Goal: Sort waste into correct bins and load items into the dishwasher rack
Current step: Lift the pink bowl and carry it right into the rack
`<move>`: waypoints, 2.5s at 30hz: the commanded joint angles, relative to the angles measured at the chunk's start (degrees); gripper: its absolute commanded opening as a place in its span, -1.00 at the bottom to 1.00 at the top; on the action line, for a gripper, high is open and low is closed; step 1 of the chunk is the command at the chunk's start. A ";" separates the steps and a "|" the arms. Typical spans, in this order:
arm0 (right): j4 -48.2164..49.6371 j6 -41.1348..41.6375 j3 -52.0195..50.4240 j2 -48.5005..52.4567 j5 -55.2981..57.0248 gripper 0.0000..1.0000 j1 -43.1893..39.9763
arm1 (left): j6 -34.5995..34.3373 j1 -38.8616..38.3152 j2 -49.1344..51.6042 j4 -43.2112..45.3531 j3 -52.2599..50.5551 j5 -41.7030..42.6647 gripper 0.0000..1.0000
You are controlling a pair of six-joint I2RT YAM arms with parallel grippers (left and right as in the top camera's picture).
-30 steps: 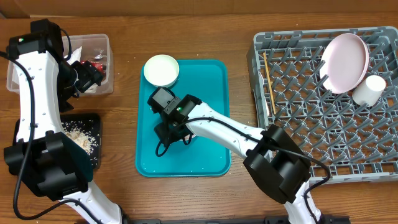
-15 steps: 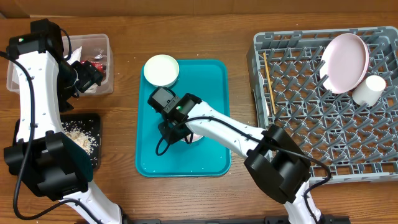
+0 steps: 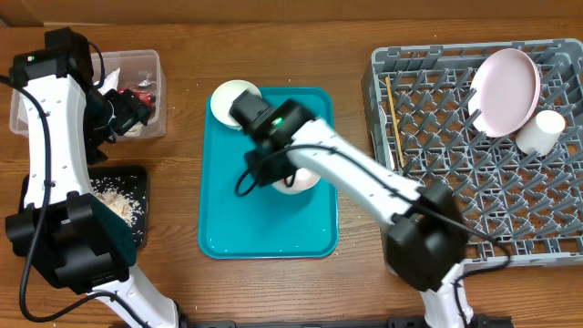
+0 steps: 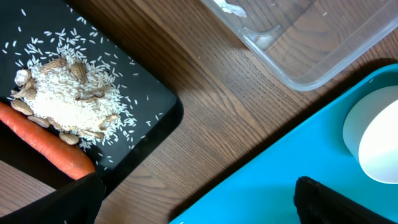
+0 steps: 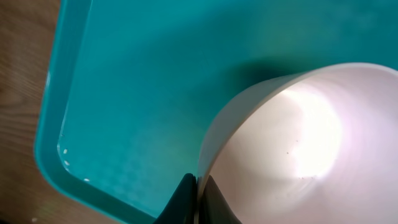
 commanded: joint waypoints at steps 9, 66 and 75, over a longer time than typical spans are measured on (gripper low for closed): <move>-6.91 4.09 2.27 -21.57 -3.06 -0.92 -18.71 | -0.90 0.04 -1.18 0.02 0.85 0.22 0.99; 27.04 -41.20 -49.88 -25.70 -82.09 -0.82 -78.77 | -0.90 0.04 -1.18 0.02 0.85 0.22 1.00; 38.77 -27.91 -51.84 -25.66 -77.44 -0.82 -76.67 | -0.90 0.04 -1.18 0.02 0.85 0.22 1.00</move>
